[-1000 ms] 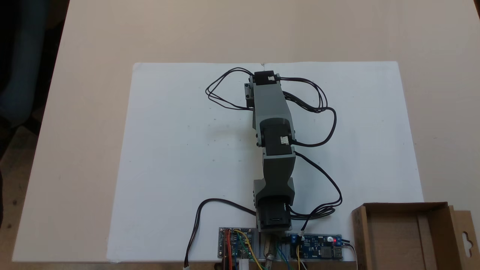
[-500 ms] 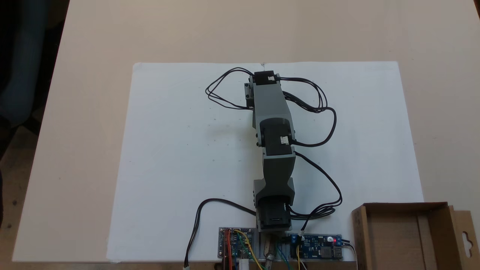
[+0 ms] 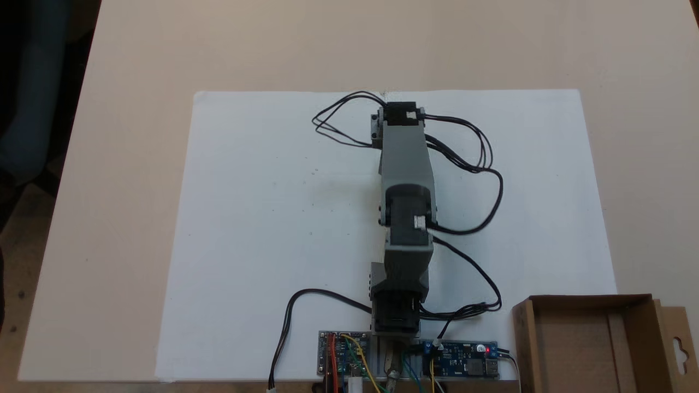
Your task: Grasp a green dice and put it in the bin.
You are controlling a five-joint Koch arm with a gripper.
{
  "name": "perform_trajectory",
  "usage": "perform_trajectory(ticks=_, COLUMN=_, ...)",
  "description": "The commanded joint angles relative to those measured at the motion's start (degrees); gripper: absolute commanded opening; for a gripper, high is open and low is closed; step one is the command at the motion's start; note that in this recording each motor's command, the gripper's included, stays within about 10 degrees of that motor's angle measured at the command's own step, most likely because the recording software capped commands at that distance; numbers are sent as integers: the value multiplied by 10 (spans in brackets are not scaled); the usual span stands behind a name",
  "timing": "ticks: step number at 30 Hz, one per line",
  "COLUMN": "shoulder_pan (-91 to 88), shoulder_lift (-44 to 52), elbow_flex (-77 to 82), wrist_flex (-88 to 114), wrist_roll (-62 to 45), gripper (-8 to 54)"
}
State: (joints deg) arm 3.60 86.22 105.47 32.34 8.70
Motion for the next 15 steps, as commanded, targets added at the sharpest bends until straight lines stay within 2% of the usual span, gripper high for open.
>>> perform_trajectory(ticks=1, shoulder_pan=61, shoulder_lift=91, elbow_flex=-29, wrist_flex=-46, wrist_roll=36, gripper=119)
perform_trajectory(ticks=9, shoulder_pan=290, shoulder_lift=241, elbow_flex=-31, wrist_flex=-157, wrist_roll=33, gripper=119)
perform_trajectory(ticks=15, shoulder_pan=514, shoulder_lift=252, elbow_flex=-40, wrist_flex=-171, wrist_roll=31, gripper=119)
